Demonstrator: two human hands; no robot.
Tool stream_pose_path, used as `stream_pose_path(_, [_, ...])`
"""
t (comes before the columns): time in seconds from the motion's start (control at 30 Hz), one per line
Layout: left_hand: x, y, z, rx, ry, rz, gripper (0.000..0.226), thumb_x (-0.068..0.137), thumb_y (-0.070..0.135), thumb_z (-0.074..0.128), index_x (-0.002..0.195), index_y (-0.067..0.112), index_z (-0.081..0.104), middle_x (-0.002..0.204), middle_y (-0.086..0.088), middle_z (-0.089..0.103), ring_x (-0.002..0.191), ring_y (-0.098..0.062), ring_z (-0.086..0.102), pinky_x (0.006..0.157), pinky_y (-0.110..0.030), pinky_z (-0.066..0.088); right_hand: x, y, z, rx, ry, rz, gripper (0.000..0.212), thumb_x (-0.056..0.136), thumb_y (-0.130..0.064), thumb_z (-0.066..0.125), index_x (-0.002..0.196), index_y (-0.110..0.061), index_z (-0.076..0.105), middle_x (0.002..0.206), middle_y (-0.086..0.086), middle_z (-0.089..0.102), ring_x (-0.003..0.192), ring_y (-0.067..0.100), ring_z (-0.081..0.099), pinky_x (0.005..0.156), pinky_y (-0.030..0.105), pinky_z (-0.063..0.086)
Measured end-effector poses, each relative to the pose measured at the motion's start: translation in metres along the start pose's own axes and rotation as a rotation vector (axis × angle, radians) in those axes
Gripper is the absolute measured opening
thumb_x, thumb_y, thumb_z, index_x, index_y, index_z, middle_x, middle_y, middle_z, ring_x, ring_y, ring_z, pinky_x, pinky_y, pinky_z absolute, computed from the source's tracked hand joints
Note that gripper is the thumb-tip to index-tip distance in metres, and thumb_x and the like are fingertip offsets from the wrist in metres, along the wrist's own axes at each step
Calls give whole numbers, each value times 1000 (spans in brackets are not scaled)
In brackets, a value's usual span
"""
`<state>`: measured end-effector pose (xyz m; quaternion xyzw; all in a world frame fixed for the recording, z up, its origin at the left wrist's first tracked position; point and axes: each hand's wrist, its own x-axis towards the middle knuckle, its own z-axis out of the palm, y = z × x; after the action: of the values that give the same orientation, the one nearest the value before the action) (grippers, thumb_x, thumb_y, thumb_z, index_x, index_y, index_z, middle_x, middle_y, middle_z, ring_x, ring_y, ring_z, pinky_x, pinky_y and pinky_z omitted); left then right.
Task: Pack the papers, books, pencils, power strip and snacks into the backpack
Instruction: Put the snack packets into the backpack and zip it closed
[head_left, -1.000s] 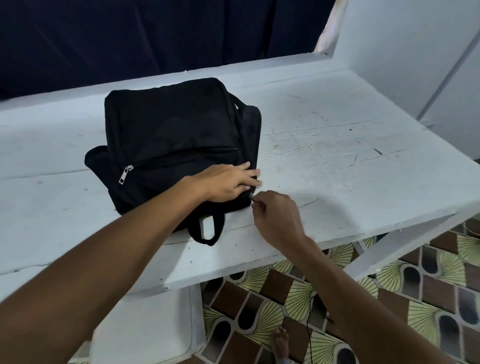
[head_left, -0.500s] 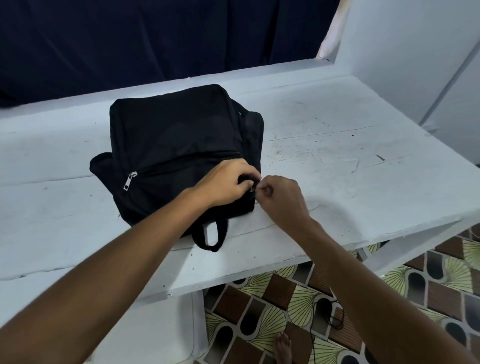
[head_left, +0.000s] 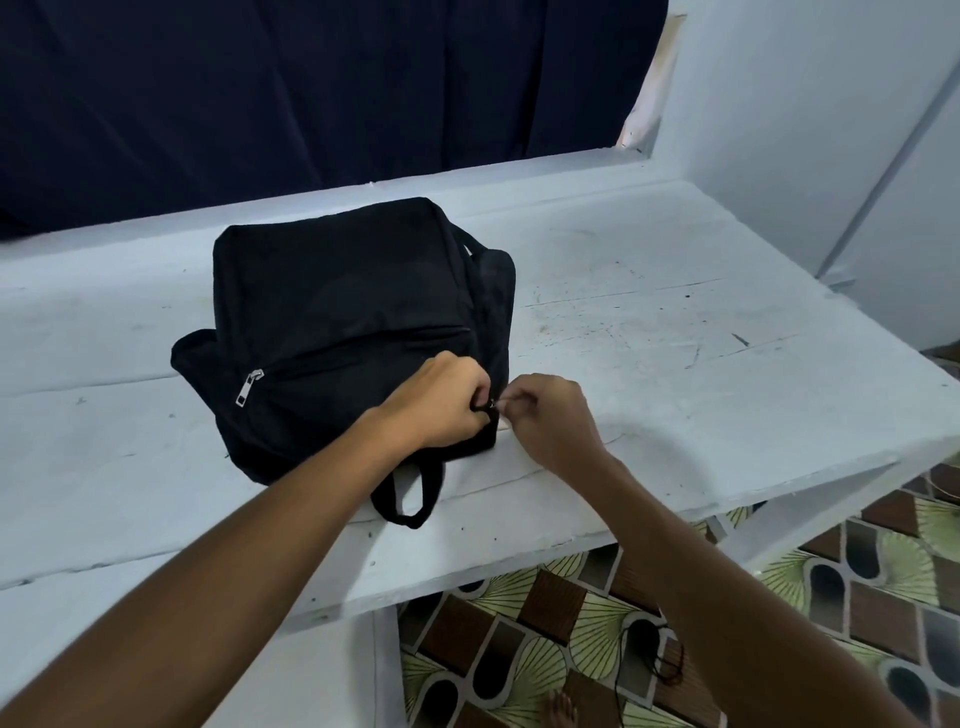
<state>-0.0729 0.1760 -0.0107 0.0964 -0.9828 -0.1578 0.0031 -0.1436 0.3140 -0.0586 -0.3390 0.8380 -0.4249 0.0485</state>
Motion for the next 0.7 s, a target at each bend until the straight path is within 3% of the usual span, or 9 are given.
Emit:
stream_pose_path(0.2, [-4,2,-7,-75,8,-44,23,77,23,77,65,11,62,59,7,54,58,-8,52,53,-22,37,24,7,-15,-3,110,149,14,84,-10,60,74,-15,68,65,-9,60,67,17,58,57,23,38])
stream_pose_path(0.27, [-4,2,-9,-91,-35,-54,24,77,25,77,66,11,62,58,7,53,59,-10,53,53,-23,38,33,7,-17,-48,68,138,14,85,-9,59,75,-15,68,66,-8,59,68,18,58,55,22,37])
stream_pose_path(0.33, [0,1,-12,-193,39,-48,21,79,26,74,66,14,62,61,6,58,64,-14,57,60,-28,46,38,5,-16,-65,46,124,15,85,-8,57,79,-12,70,68,-6,60,70,18,58,58,23,38])
stream_pose_path(0.4, [7,-1,-14,-310,221,11,8,86,20,63,82,20,70,82,7,69,80,-13,63,75,-30,50,37,4,-17,-38,55,118,15,84,-7,58,77,-12,70,65,-9,59,68,17,58,59,22,38])
stream_pose_path(0.43, [13,0,-15,-268,244,65,21,89,14,55,99,22,72,102,6,71,98,-13,63,87,-31,48,35,5,-18,-26,61,120,16,84,-6,58,75,-14,68,62,-13,56,64,14,56,56,21,37])
stream_pose_path(0.5, [27,0,-11,-39,64,182,49,91,2,40,131,23,59,141,6,54,136,-15,40,113,-34,31,29,3,-21,-26,56,110,20,85,-6,57,71,-18,65,57,-17,52,57,6,50,52,20,34])
stream_pose_path(0.53, [33,2,-9,100,-60,218,56,91,0,35,140,25,50,151,7,42,145,-17,26,119,-36,19,24,2,-22,-42,47,95,20,85,-5,57,71,-17,65,57,-15,54,57,7,50,52,21,35])
stream_pose_path(0.6, [42,-1,-3,280,-211,255,62,92,0,30,146,28,39,158,8,28,149,-20,11,121,-41,4,13,0,-20,-99,19,42,19,84,-4,55,72,-11,67,65,-3,65,62,16,56,55,25,43])
stream_pose_path(0.7, [46,-11,6,360,-254,314,58,92,1,29,143,26,41,160,6,22,150,-22,8,121,-44,-2,-11,-8,-13,-120,-41,-5,18,85,-5,57,75,-11,71,72,1,70,62,15,57,58,26,44])
